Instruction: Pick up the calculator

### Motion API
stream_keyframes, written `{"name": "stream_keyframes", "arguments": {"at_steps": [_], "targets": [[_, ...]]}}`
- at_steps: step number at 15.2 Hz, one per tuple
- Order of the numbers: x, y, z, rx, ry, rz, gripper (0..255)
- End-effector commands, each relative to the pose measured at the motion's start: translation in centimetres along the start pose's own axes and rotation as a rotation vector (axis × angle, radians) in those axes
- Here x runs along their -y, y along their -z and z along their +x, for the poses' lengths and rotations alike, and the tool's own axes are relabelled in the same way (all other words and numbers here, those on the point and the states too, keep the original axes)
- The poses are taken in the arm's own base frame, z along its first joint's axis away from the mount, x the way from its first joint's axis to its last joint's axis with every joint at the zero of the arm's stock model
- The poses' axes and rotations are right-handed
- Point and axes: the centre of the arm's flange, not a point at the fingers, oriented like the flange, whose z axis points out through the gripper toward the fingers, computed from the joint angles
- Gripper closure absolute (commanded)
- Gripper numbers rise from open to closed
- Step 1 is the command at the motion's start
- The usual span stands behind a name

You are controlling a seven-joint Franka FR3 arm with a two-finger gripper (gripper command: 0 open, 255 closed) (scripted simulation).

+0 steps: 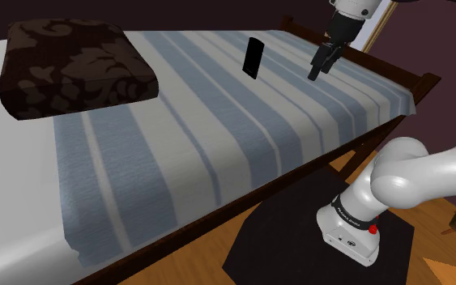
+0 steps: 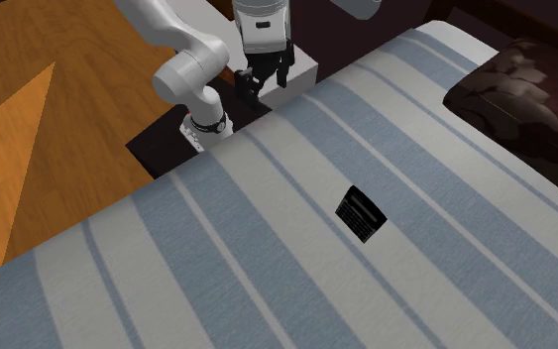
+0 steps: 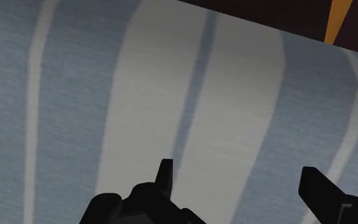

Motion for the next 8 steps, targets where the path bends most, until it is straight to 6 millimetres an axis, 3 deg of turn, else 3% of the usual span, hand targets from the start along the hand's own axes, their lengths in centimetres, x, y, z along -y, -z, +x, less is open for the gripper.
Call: {"name": "stream_keyframes", "arguments": {"at_steps": [1,8], "targets": [[0.0,0.0,0.0,0.0,0.0,0.0,0],[-2.2,0.0,9.2,0.014,-0.014,0.0,0]]}}
